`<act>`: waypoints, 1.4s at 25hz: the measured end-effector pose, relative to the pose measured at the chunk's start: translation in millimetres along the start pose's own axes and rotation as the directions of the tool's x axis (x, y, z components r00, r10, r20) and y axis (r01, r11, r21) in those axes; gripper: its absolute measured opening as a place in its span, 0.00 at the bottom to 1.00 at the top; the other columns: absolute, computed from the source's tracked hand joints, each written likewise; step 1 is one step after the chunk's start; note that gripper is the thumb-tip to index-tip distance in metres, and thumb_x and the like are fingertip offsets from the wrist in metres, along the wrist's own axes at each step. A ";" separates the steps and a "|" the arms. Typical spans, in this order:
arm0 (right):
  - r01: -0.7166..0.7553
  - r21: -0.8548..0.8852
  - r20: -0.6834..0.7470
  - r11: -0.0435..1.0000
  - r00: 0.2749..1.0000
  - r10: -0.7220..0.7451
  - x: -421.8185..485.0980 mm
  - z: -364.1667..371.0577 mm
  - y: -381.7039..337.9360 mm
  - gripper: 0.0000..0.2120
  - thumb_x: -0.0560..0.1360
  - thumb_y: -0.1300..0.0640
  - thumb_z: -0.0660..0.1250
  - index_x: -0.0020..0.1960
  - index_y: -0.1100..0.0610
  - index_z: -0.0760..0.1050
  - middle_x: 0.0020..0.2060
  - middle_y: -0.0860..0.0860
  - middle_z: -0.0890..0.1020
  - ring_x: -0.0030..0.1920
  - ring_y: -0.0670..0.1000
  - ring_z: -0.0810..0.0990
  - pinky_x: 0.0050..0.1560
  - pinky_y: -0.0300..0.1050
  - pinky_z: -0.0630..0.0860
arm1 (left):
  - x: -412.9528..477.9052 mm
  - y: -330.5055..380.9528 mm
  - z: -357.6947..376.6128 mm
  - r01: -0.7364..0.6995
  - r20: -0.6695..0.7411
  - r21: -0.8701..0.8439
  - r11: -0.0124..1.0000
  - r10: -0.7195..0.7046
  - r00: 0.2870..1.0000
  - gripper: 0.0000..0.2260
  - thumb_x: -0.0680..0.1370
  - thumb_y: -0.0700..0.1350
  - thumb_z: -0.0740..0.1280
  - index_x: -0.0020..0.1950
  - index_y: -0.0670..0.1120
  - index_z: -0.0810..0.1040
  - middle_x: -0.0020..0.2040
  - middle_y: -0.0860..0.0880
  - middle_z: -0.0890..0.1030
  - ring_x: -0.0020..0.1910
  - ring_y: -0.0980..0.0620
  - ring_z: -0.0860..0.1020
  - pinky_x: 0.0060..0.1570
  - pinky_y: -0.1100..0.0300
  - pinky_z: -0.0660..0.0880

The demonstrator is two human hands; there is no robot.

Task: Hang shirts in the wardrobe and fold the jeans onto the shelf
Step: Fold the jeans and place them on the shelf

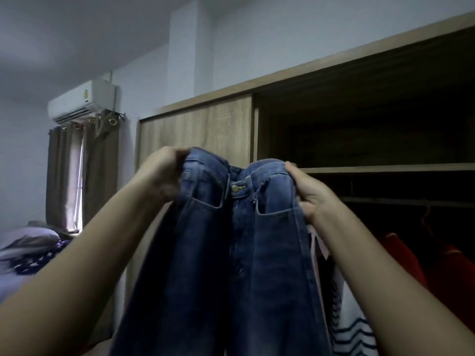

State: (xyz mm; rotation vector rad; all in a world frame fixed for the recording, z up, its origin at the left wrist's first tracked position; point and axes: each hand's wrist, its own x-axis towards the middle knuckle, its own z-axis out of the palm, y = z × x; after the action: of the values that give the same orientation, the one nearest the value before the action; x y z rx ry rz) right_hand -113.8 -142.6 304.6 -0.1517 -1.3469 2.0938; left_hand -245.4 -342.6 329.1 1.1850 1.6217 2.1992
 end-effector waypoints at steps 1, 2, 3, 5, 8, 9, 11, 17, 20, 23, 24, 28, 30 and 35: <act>0.025 0.034 0.016 0.999 1.000 -0.025 -3.2 13.5 0.5 0.13 0.76 0.52 0.66 0.55 0.60 0.76 0.47 0.60 0.83 0.45 0.56 0.83 0.36 0.49 0.82 | -11.3 6.2 21.4 -0.009 0.018 0.019 1.000 0.009 1.000 0.22 0.80 0.43 0.55 0.32 0.39 0.82 0.29 0.46 0.81 0.25 0.52 0.79 0.27 0.65 0.76; 0.057 0.039 0.056 0.998 0.997 -0.059 -8.7 29.6 2.2 0.11 0.76 0.54 0.66 0.53 0.60 0.76 0.46 0.61 0.82 0.43 0.56 0.82 0.34 0.50 0.81 | -12.1 5.8 33.5 -0.060 0.027 0.017 0.998 0.059 0.998 0.20 0.80 0.43 0.55 0.37 0.38 0.80 0.32 0.44 0.81 0.26 0.52 0.78 0.26 0.66 0.74; 0.104 0.035 0.084 0.994 0.991 -0.106 -16.8 44.6 5.4 0.08 0.77 0.55 0.65 0.51 0.60 0.75 0.44 0.60 0.81 0.40 0.56 0.82 0.32 0.50 0.81 | -13.5 6.1 42.7 -0.074 -0.002 0.034 0.997 0.075 0.997 0.16 0.81 0.44 0.56 0.42 0.38 0.78 0.35 0.44 0.80 0.27 0.52 0.77 0.25 0.66 0.73; 0.149 0.034 0.122 0.988 0.981 -0.152 -22.2 62.0 14.3 0.09 0.77 0.55 0.65 0.51 0.61 0.75 0.43 0.60 0.81 0.40 0.56 0.82 0.36 0.51 0.81 | -20.4 4.7 50.7 -0.075 -0.016 -0.011 0.997 0.075 0.997 0.14 0.81 0.46 0.57 0.41 0.40 0.74 0.31 0.47 0.77 0.22 0.55 0.74 0.21 0.70 0.68; 0.249 -0.106 0.162 0.963 0.959 -0.231 -31.3 68.9 28.3 0.19 0.76 0.45 0.63 0.55 0.60 0.76 0.48 0.61 0.83 0.48 0.58 0.83 0.52 0.57 0.80 | -24.9 -2.6 51.8 -0.056 -0.057 -0.032 0.998 0.054 0.997 0.15 0.81 0.48 0.58 0.40 0.41 0.74 0.27 0.47 0.79 0.22 0.54 0.76 0.25 0.66 0.73; 0.260 -0.142 0.201 0.955 0.952 -0.230 -31.7 67.9 30.1 0.22 0.77 0.41 0.57 0.54 0.59 0.77 0.48 0.60 0.83 0.51 0.58 0.82 0.56 0.57 0.78 | -28.2 -1.5 50.6 -0.075 -0.073 -0.036 0.997 0.072 0.995 0.16 0.81 0.48 0.57 0.44 0.39 0.76 0.34 0.43 0.82 0.29 0.50 0.80 0.33 0.60 0.77; 0.278 -0.157 0.293 0.948 0.930 -0.224 -35.9 66.2 29.5 0.28 0.80 0.39 0.46 0.54 0.56 0.77 0.51 0.58 0.81 0.58 0.56 0.78 0.62 0.53 0.73 | -31.4 1.5 44.3 -0.098 -0.048 -0.049 0.994 0.096 0.994 0.20 0.82 0.50 0.54 0.53 0.34 0.76 0.49 0.35 0.81 0.44 0.41 0.81 0.50 0.50 0.78; 0.585 -0.488 0.537 0.648 0.786 -0.305 -34.1 63.4 29.3 0.16 0.79 0.40 0.48 0.57 0.34 0.73 0.67 0.52 0.65 0.68 0.54 0.65 0.70 0.58 0.64 | -42.0 14.6 33.6 -0.277 0.023 0.012 0.961 0.277 0.961 0.12 0.77 0.47 0.65 0.48 0.38 0.79 0.39 0.44 0.83 0.38 0.48 0.82 0.44 0.55 0.80; 0.686 -0.533 0.566 0.495 0.724 -0.395 -29.3 55.9 35.2 0.13 0.75 0.38 0.49 0.53 0.21 0.64 0.63 0.47 0.62 0.67 0.53 0.63 0.70 0.58 0.61 | -40.8 15.4 34.0 -0.254 -0.049 0.000 0.967 0.254 0.966 0.08 0.77 0.41 0.64 0.40 0.40 0.78 0.31 0.46 0.81 0.31 0.50 0.80 0.33 0.61 0.78; 0.711 -0.570 0.313 0.411 0.650 -0.692 -13.6 34.1 53.2 0.29 0.69 0.29 0.55 0.68 0.36 0.60 0.63 0.48 0.66 0.64 0.51 0.70 0.63 0.55 0.70 | -36.0 20.0 23.9 -0.156 -0.043 -0.092 0.983 0.153 0.987 0.09 0.77 0.42 0.61 0.39 0.41 0.77 0.30 0.47 0.79 0.27 0.52 0.78 0.26 0.65 0.74; 0.687 -0.515 0.248 0.512 0.692 -0.678 -7.9 26.6 58.3 0.37 0.66 0.26 0.58 0.69 0.44 0.62 0.61 0.51 0.71 0.61 0.52 0.74 0.59 0.52 0.73 | -31.0 18.4 15.9 -0.136 -0.014 -0.112 0.984 0.136 0.991 0.09 0.77 0.43 0.60 0.40 0.42 0.76 0.32 0.47 0.78 0.29 0.52 0.77 0.27 0.65 0.74; 0.626 -0.585 0.237 0.516 0.740 -0.630 -5.9 21.7 65.4 0.23 0.68 0.34 0.62 0.48 0.54 0.75 0.43 0.48 0.83 0.44 0.47 0.82 0.43 0.43 0.76 | -24.6 2.0 -8.6 -0.090 -0.017 -0.011 0.996 0.090 0.996 0.10 0.74 0.50 0.61 0.44 0.45 0.76 0.41 0.45 0.78 0.38 0.48 0.76 0.37 0.59 0.73; 0.583 -0.680 0.205 0.445 0.734 -0.648 -5.0 23.4 71.1 0.25 0.68 0.33 0.60 0.47 0.54 0.74 0.41 0.48 0.82 0.42 0.48 0.81 0.42 0.45 0.77 | -25.0 -5.3 -8.2 -0.242 -0.063 0.386 0.890 0.287 0.956 0.12 0.75 0.54 0.65 0.50 0.47 0.78 0.47 0.47 0.81 0.44 0.50 0.79 0.43 0.57 0.76; 0.584 -0.610 0.198 0.536 0.767 -0.611 -10.2 -2.3 91.6 0.21 0.71 0.34 0.57 0.54 0.48 0.70 0.47 0.49 0.82 0.48 0.47 0.81 0.50 0.47 0.78 | -23.3 -7.7 3.2 -0.385 -0.076 0.754 0.532 0.654 0.753 0.17 0.74 0.55 0.68 0.52 0.42 0.79 0.47 0.48 0.82 0.46 0.50 0.79 0.47 0.58 0.75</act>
State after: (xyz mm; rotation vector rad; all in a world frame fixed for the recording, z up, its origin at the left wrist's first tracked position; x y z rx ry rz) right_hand -145.7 -171.6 223.1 0.0004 -1.7416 0.9821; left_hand -230.0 -350.0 311.2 1.7468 2.7529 2.2533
